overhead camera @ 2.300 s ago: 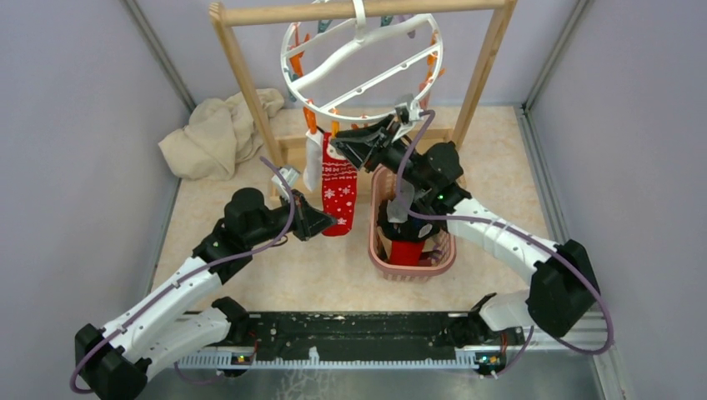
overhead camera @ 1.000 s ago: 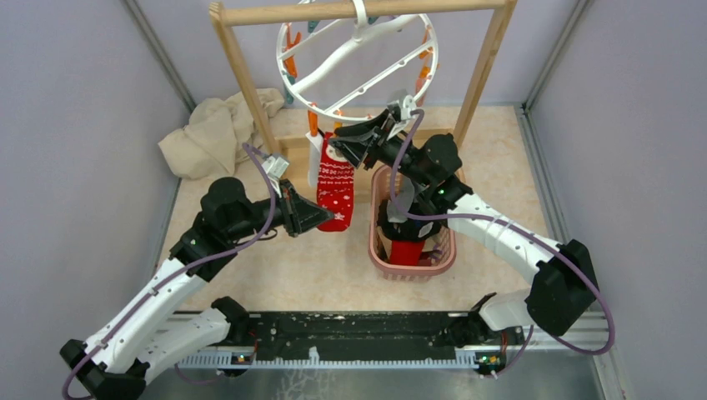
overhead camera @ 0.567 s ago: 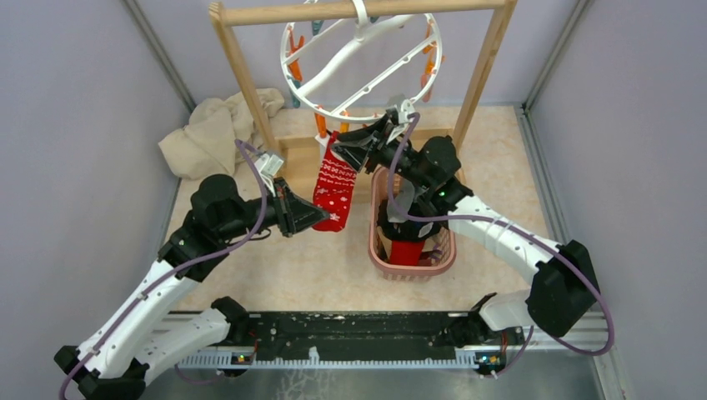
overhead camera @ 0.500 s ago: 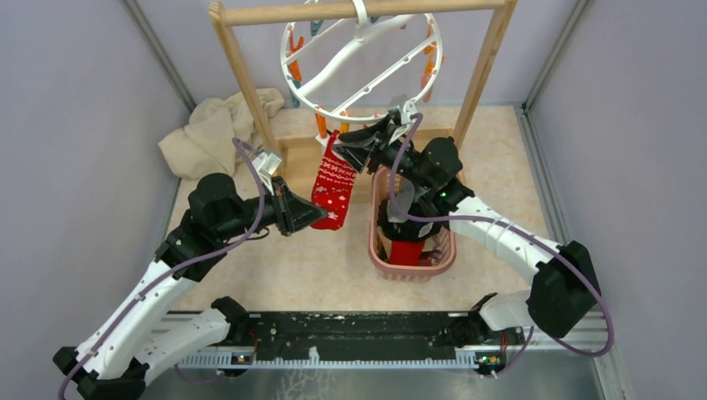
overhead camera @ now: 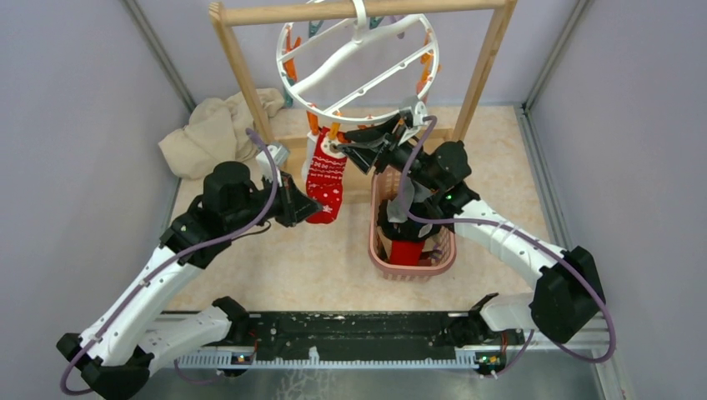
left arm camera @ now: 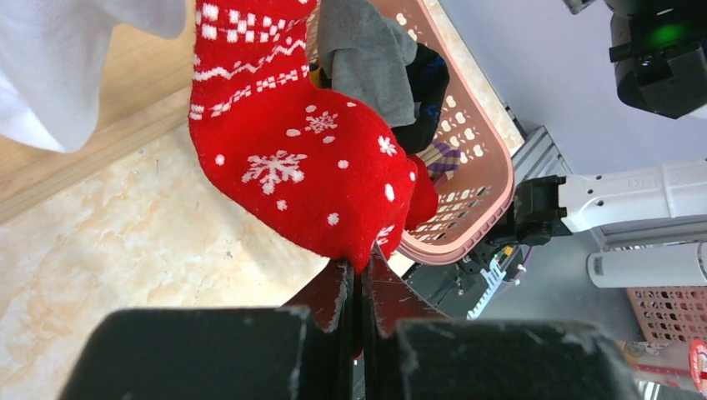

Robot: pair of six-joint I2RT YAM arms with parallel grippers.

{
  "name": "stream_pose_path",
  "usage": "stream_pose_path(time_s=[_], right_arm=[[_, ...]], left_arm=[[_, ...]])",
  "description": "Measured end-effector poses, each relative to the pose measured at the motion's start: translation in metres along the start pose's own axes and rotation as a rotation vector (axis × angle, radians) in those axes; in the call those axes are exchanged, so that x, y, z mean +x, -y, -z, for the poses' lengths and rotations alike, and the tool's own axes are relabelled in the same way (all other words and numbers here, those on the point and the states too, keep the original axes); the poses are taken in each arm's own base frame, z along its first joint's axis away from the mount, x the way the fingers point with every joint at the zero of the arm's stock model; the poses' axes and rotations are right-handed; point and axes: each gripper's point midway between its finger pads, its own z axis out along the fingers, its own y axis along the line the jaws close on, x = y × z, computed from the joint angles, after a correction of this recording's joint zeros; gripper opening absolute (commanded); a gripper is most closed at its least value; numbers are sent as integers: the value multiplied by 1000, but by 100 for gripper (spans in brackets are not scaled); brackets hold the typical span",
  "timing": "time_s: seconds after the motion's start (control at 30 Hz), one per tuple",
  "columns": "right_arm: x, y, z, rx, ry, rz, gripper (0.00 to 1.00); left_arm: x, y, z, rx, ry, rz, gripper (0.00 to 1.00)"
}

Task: Remove the socks clipped to the hanger
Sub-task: Remove the sock from the hanger.

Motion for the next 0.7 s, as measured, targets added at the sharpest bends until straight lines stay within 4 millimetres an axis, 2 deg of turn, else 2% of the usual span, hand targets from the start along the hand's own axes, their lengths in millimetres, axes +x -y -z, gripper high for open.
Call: stream_pose_path(time_s=[0.17, 0.7], right_arm=[[-2, 1, -3, -4, 17, 6, 46], [18, 28, -19, 29, 54, -47, 47]], left_arm=[[0, -3, -1, -18, -12, -2, 4], [1, 1, 4, -9, -25, 2, 4]])
